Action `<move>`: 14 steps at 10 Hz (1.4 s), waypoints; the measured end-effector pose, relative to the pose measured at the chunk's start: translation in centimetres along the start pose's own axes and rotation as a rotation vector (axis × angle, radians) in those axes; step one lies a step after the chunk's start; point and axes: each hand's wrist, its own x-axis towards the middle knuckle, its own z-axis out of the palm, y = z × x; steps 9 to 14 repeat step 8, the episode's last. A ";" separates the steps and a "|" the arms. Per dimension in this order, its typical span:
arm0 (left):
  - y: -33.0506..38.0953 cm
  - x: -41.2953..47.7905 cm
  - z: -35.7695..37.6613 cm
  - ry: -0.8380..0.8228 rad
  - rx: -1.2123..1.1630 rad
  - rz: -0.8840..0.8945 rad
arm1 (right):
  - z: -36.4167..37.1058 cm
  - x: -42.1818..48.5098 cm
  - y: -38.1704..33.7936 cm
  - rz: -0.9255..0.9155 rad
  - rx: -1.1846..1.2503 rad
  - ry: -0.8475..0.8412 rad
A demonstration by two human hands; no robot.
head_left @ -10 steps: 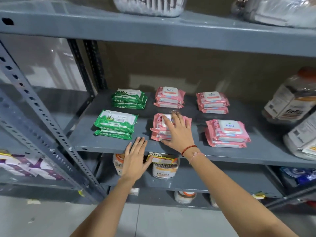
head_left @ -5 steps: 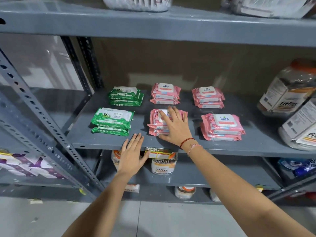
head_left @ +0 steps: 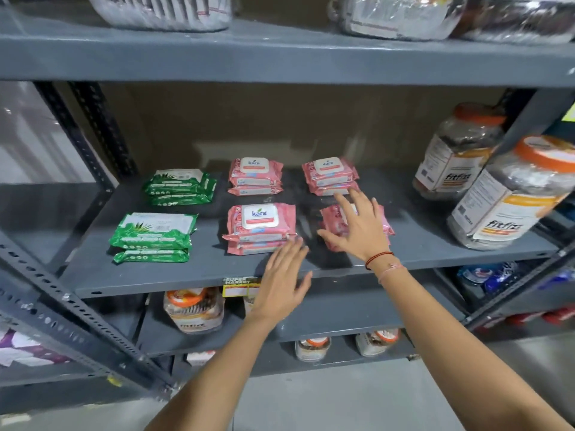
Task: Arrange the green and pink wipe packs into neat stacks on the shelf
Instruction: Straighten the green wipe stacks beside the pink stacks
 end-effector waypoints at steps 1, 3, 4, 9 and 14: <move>0.9 0.6 2.2 -0.141 0.072 0.003 | 0.3 -1.0 2.8 0.011 -0.043 -0.089; 0.0 1.1 4.7 -0.300 0.335 -0.048 | 1.1 -1.2 5.1 -0.033 -0.131 -0.161; -0.4 1.1 5.1 -0.308 0.354 -0.040 | 1.3 -1.1 5.5 -0.047 -0.147 -0.158; -0.3 1.4 5.1 -0.290 0.293 -0.050 | 1.6 -0.6 6.0 -0.036 -0.179 -0.162; -0.3 1.4 5.1 -0.290 0.293 -0.050 | 1.6 -0.6 6.0 -0.036 -0.179 -0.162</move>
